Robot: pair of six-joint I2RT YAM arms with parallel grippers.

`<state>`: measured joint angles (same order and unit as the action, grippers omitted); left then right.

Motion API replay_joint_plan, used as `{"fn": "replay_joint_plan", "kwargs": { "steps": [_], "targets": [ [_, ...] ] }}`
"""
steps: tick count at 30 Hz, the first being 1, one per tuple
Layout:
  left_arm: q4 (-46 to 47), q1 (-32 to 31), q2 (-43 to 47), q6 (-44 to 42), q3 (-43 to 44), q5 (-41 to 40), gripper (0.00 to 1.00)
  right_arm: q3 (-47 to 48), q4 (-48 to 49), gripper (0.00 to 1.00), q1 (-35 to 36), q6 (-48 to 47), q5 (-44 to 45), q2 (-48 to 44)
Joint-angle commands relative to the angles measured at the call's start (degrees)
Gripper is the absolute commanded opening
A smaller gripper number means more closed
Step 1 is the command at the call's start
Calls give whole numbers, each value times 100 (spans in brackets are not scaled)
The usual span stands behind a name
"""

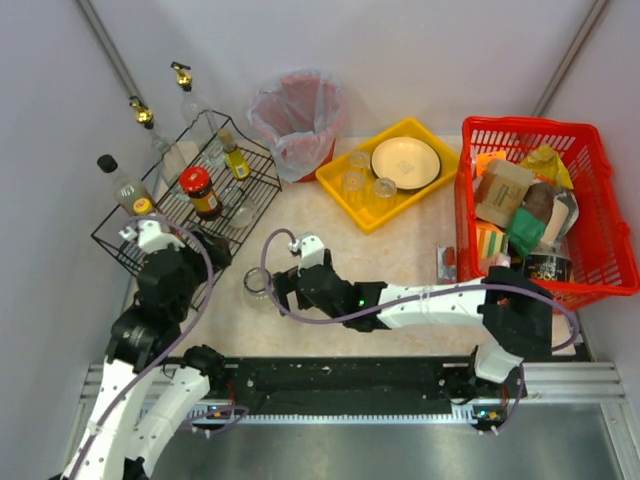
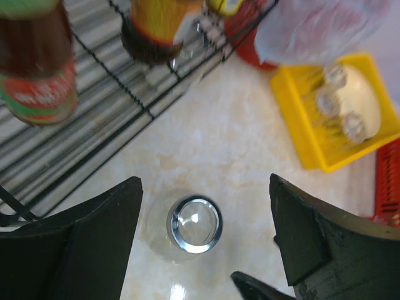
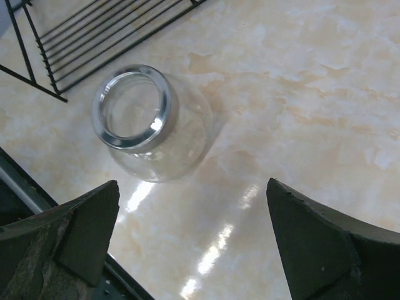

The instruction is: Clear the kitchen counter

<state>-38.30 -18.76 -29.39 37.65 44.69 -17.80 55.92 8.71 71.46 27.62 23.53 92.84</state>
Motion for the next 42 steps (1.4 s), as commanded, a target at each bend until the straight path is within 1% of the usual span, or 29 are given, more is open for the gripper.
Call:
{"fn": "replay_joint_plan", "kwargs": {
  "steps": [1,4,6,10,12,14,21,24,31,35,37,38,40,41,42],
  "targets": [
    [-844,-4,502,-205,1303,-1144,85,1076,-842,99,315,1032,1277,444],
    [-679,4,1039,-626,1779,-1707,85,1596,-1064,99,456,1150,1610,928],
    [-722,-4,1259,-811,2095,-1893,85,2069,-1318,99,509,1202,1664,1270],
    [-986,-4,1313,-944,2579,-1841,86,2940,-2126,99,649,1649,2180,1930],
    [-1004,-4,1313,-970,2624,-1683,86,3327,-2478,99,685,1904,2366,2228],
    [-1003,-5,1304,-979,2589,-1578,87,3591,-2733,99,703,2037,2358,2466],
    [-968,-13,1234,-1031,2440,-1314,87,3970,-2997,99,773,2072,2411,2845],
    [-968,-13,1199,-1049,2396,-1235,87,4023,-3016,99,825,1924,2595,2845],
    [-933,-13,1163,-1031,2308,-1120,88,4479,-3016,99,834,1694,2508,3337],
    [-933,-5,1137,-1040,2308,-1076,88,4358,-3042,99,826,1721,2499,3399],
    [-933,-13,1119,-1032,2273,-1015,88,4182,-3042,97,791,1782,2411,3329],
    [-925,-13,1111,-1023,2255,-980,88,4112,-3042,94,764,1791,2324,3294],
    [-855,-13,1137,-1005,2185,-875,88,3919,-2946,86,729,1756,2297,3171],
    [-802,-13,1154,-1014,2159,-813,88,3726,-2728,82,729,1573,2297,3075],
    [-775,-5,1146,-1031,2115,-743,88,3472,-2299,75,729,1293,2253,2874]
  ]
}}
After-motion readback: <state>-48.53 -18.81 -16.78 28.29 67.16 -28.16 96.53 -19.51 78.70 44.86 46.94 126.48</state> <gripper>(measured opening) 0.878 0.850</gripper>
